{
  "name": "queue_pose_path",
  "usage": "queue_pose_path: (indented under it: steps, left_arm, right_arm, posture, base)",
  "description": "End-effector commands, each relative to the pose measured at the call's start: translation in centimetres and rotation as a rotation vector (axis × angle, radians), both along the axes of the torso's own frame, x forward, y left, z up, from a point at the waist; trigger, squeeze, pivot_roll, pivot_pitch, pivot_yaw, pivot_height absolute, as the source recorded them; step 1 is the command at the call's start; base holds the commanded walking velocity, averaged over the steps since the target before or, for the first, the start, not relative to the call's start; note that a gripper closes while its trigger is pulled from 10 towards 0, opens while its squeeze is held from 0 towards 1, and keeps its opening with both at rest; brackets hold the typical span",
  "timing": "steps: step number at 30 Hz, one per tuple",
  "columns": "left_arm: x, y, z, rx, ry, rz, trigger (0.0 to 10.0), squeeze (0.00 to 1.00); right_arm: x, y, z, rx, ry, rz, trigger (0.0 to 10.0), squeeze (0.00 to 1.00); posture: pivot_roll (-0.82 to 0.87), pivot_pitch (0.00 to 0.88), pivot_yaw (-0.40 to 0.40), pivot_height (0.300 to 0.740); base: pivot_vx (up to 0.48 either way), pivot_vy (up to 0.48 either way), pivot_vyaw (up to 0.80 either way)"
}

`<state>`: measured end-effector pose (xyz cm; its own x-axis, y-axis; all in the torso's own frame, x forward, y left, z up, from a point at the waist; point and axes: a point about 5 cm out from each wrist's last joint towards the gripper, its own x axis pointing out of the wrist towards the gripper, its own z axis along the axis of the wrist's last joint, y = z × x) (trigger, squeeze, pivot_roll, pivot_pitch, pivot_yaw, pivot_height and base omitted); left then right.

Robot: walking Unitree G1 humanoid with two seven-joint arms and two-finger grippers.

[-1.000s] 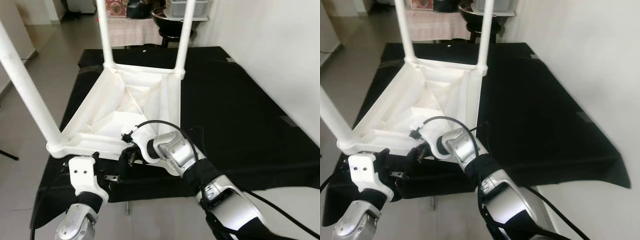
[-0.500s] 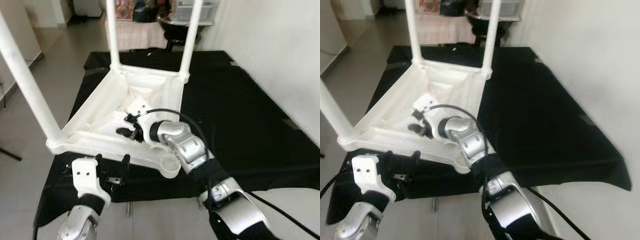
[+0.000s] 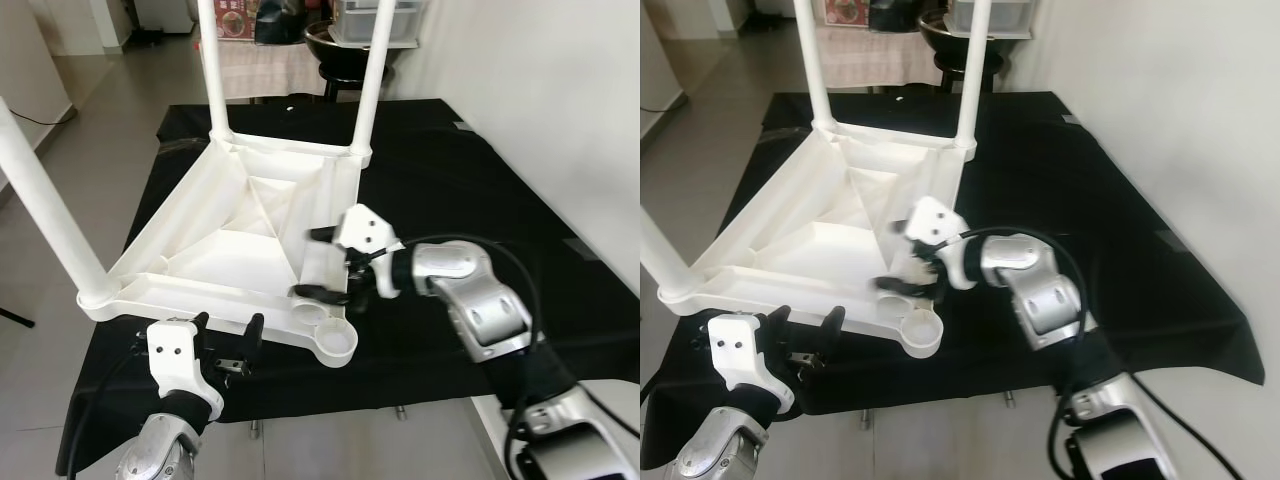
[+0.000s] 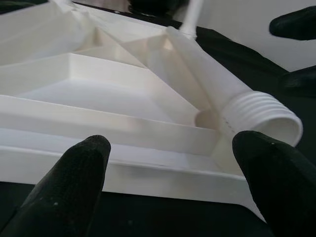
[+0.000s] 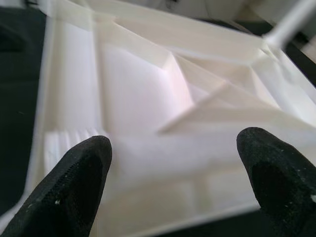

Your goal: Building children table

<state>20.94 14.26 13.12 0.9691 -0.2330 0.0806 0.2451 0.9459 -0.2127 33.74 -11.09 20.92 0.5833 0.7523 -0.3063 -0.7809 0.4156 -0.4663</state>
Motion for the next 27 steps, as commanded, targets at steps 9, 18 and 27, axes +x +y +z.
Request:
queue_pose_path:
  steps: [9, 18, 27]
  left_arm:
    - [-2.6, -1.0, 0.2, 0.057, 0.037, -0.156, 10.0, 0.0]
    - [-3.7, -0.9, -0.4, 0.073, 0.068, -0.173, 10.0, 0.0]
    - [-3.7, -0.8, -0.3, 0.084, 0.067, -0.18, 10.0, 0.0]
  right_arm:
    - [-1.4, -0.6, -2.7, 0.014, 0.074, -0.141, 10.0, 1.0]
    - [-1.3, -1.7, -2.1, 0.101, 0.079, -0.183, 10.0, 1.0]
    - [-4.0, 0.0, -0.8, 0.168, 0.133, 0.042, 10.0, 1.0]
  posture:
    - [-0.01, 0.074, -0.026, 0.74]
    - [-0.01, 0.075, -0.02, 0.74]
    - [-0.01, 0.074, -0.017, 0.74]
  base:
    - [0.0, 0.0, 0.0]
    - [0.0, 0.0, 0.0]
    - [0.0, 0.0, 0.0]
